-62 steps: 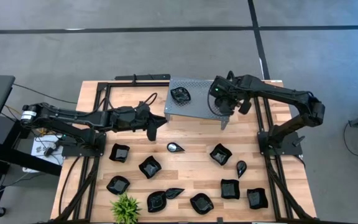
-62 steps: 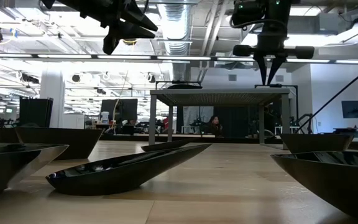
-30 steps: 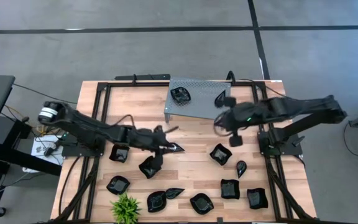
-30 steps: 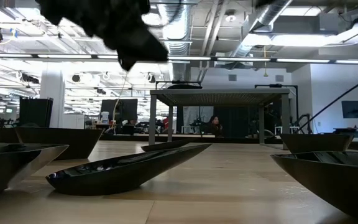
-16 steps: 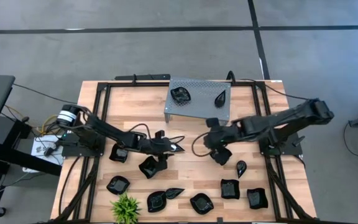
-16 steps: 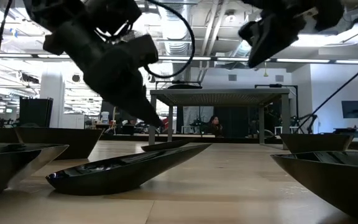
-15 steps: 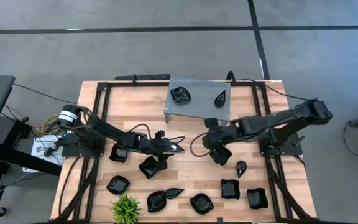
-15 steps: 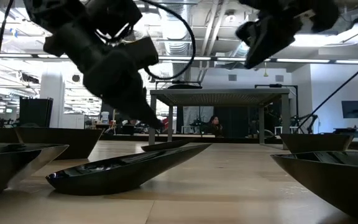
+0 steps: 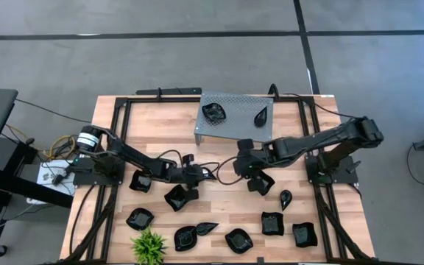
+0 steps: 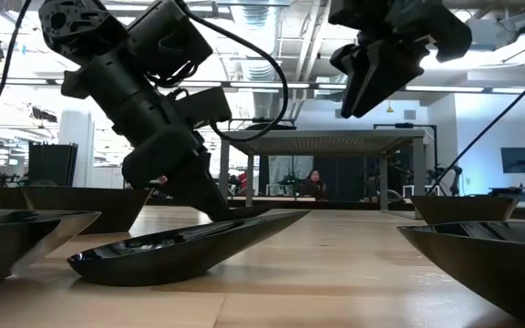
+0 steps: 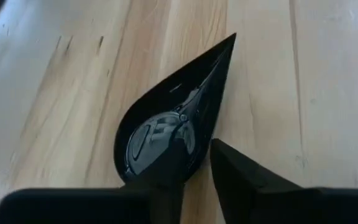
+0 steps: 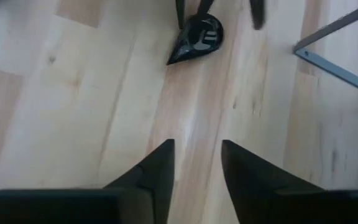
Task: Pick & Place Mini shaped plates
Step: Stack the black drop-shaped plate on the other drop-shaped plates on the shelf
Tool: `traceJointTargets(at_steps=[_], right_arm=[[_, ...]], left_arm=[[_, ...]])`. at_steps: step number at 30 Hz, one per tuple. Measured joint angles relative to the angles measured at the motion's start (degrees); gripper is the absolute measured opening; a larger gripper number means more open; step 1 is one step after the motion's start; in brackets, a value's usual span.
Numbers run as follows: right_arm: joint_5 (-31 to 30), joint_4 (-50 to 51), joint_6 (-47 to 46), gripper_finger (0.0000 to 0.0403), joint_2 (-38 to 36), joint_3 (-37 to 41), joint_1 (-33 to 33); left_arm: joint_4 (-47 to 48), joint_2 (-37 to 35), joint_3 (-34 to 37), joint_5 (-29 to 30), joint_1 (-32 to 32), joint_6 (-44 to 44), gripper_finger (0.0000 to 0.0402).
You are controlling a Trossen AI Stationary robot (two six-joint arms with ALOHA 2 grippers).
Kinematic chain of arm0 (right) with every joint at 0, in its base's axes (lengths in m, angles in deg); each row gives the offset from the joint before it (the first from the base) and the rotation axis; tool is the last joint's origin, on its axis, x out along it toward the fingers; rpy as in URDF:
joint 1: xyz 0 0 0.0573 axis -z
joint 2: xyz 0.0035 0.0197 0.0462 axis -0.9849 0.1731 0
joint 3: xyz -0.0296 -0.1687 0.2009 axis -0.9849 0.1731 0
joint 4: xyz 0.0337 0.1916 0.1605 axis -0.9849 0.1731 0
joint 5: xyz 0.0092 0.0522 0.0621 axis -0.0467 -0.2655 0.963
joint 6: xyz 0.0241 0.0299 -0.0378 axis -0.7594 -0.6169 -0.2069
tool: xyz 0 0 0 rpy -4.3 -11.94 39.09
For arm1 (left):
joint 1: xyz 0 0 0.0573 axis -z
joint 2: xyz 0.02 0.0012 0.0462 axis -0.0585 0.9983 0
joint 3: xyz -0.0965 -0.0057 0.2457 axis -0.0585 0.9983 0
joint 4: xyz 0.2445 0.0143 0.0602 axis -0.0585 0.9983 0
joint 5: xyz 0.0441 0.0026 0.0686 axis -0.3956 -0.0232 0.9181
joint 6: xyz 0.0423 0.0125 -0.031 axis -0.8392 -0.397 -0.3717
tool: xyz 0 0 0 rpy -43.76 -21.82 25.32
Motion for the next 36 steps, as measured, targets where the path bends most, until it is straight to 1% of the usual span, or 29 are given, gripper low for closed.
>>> traceJointTargets(at_steps=[4,6,9,11,14,15,17,19,21,25,28,33,36], right_arm=[[-0.05,0.81,0.02,0.0151,-1.27,-0.02,-0.03],[-0.03,0.98,0.04,0.0157,-2.2,-0.02,-0.03],[-0.47,2.13,2.44,0.0161,-4.92,-0.02,-0.25],[-3.42,3.51,3.84,0.0161,-7.35,-0.02,-0.8],[-11.24,6.37,5.86,0.016,-11.44,0.01,-1.53],[-13.17,5.46,5.32,0.0158,-12.79,0.39,-1.5],[-12.98,0.25,3.69,0.0156,-15.08,3.26,-1.01],[-8.64,-7.54,4.9,0.0154,-15.8,8.05,-0.52],[-6.24,-15.98,7.91,0.0153,-15.17,12.78,-0.5],[-9.36,-31.9,8.86,0.0153,-11.49,18.79,-0.77],[-12.21,-37.38,10.51,0.0152,-6.81,19.63,-1.0],[-14.66,-42.35,23.65,0.0148,-0.88,18.33,-2.06],[-15.04,-44.51,29.43,0.0145,1.91,16.23,-2.06]], left_arm=[[0.04,-1.35,0.0,-0.07,-0.09,1.72,0.0013],[-0.35,-2.94,-0.17,0.34,-0.08,4.97,0.0008],[-0.46,-6.47,-0.18,0.92,-0.43,13.39,0.0006],[-0.24,-9.26,-0.2,0.96,-0.78,19.32,0.0005],[-0.51,-12.95,-0.28,1.04,-1.26,24.97,0.0004],[-0.61,-13.84,-0.28,0.86,-1.49,26.73,0.0004],[-0.47,-14.99,-0.28,0.72,-2.16,29.69,0.0004],[-0.27,-15.55,-0.28,0.83,-3.08,30.61,0.0004],[-0.26,-15.52,-0.28,1.11,-4.21,31.62,0.0004],[-0.67,-15.33,-0.26,4.02,-6.23,31.49,0.0005],[-1.65,-15.44,-0.26,4.1,-6.59,31.44,0.0004],[-2.4,-15.35,-0.26,-2.34,-6.13,31.81,0.0005],[-2.23,-15.03,-0.23,-4.44,-5.46,31.99,0.0005]])
